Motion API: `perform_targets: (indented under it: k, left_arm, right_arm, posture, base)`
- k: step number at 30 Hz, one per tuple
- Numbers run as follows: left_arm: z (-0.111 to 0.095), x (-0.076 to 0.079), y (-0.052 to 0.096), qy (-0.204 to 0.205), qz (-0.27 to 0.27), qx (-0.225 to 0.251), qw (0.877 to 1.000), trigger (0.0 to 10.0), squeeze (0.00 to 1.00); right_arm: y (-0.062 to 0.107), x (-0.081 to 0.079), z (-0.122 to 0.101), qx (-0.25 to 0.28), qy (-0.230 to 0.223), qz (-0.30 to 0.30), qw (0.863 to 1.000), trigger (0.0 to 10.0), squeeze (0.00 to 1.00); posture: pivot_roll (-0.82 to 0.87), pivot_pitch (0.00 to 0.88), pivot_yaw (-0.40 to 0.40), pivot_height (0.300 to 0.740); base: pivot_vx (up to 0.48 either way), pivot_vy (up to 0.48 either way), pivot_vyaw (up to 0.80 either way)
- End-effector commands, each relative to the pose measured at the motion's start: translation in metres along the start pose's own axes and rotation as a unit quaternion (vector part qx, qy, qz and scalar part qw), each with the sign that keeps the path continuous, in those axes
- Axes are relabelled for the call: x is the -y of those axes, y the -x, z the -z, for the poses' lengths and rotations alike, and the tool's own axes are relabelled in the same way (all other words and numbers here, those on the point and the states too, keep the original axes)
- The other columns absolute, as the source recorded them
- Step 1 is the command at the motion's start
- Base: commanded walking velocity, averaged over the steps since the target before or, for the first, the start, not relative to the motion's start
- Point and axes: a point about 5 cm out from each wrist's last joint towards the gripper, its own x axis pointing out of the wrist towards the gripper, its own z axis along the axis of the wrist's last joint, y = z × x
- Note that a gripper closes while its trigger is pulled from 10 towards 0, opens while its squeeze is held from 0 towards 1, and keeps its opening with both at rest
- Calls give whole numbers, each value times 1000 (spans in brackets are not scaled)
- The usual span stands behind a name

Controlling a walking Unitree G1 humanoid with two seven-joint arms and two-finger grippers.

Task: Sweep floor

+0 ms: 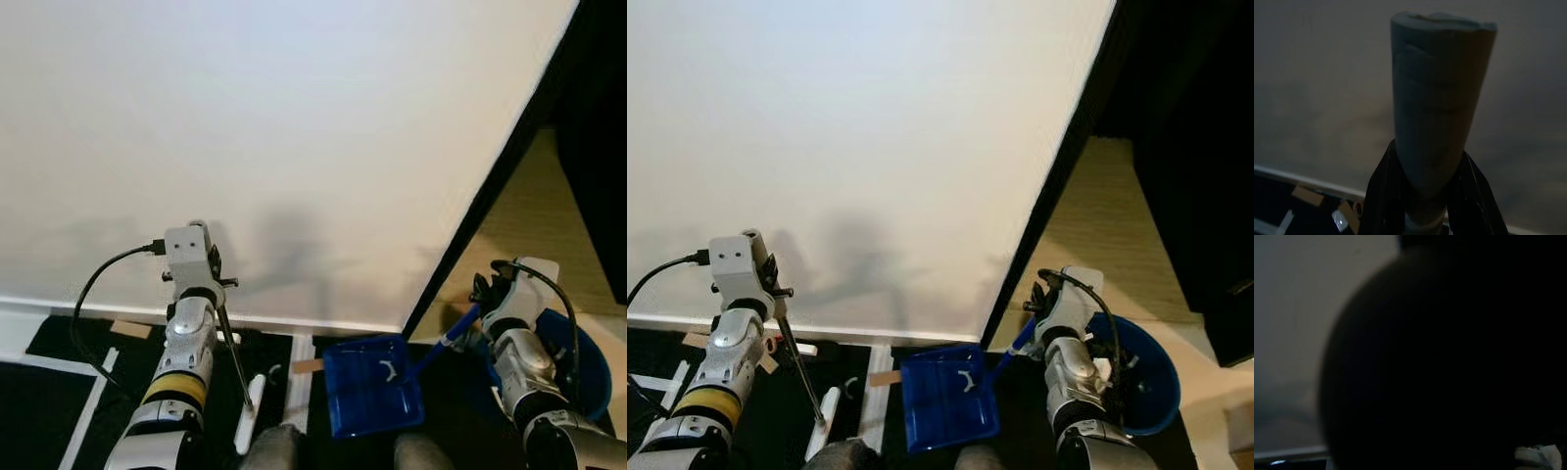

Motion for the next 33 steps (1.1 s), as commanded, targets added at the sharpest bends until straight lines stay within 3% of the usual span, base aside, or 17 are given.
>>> perform_targets:
  k: [1, 9, 14, 26, 33]
  left_arm:
    - [8, -4, 4, -14, 0, -16, 1000, 10000, 0]
    - [6, -3, 4, -19, 11, -10, 1000, 10000, 0]
    - [6, 0, 5, -41, 23, -9, 999, 10000, 0]
    - [5, 5, 6, -36, 29, -7, 999, 10000, 0]
    - [4, 1, 4, -34, 10, -4, 999, 10000, 0]
  right_arm:
    - [-1, -3, -2, 8, -10, -1, 1000, 10000, 0]
    - [-1, -3, -1, 7, -12, 1, 1000, 10000, 0]
    - [0, -3, -1, 7, -13, 3, 1000, 10000, 0]
    - [2, 0, 1, 7, -17, 11, 1000, 10000, 0]
    - [3, 6, 1, 10, -28, 27, 999, 10000, 0]
  posture:
    - [86, 0, -10, 740]
    - [87, 0, -9, 740]
    - [86, 0, -7, 740]
    - [81, 0, -1, 740]
    - [78, 0, -1, 740]
  base:
    - [0, 480, 0]
    - [0, 120, 0]
    - [0, -446, 0]
    - [0, -480, 0]
    - [0, -44, 0]
